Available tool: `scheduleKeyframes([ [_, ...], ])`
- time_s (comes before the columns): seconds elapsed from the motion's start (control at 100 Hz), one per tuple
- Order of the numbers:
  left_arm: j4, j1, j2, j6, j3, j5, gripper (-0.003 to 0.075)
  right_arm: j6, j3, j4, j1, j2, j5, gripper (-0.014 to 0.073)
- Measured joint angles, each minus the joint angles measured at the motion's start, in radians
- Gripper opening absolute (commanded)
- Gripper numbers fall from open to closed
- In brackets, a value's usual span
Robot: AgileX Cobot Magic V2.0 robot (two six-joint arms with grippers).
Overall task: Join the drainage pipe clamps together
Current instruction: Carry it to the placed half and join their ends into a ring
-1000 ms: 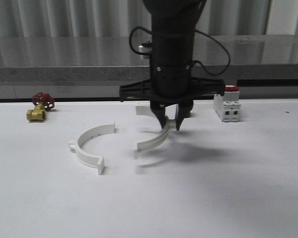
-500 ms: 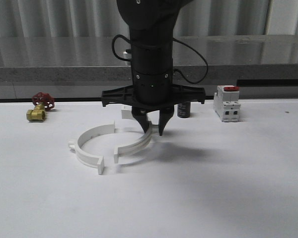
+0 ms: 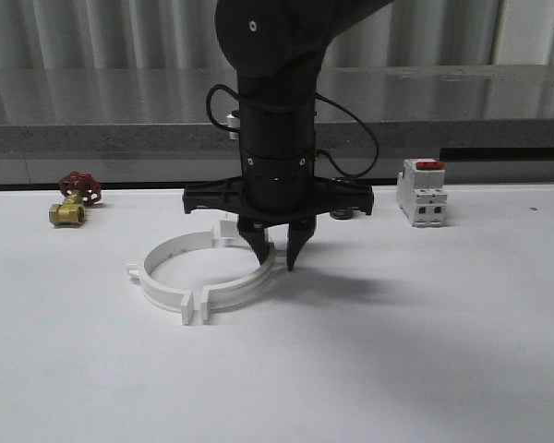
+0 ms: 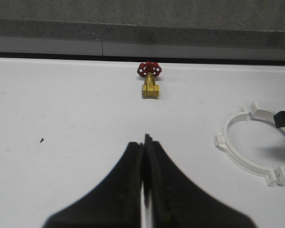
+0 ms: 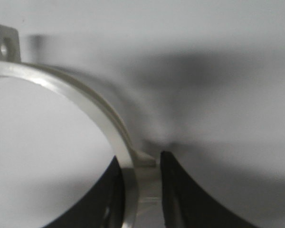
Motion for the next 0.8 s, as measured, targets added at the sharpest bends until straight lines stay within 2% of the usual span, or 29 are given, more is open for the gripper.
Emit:
scheduleKeyframes([
  [0.8, 0.000, 0.000, 0.000, 0.000, 0.000, 0.000, -0.0020, 0.034, 0.000, 0.026, 0.002, 0.014, -0.013, 0.0089],
])
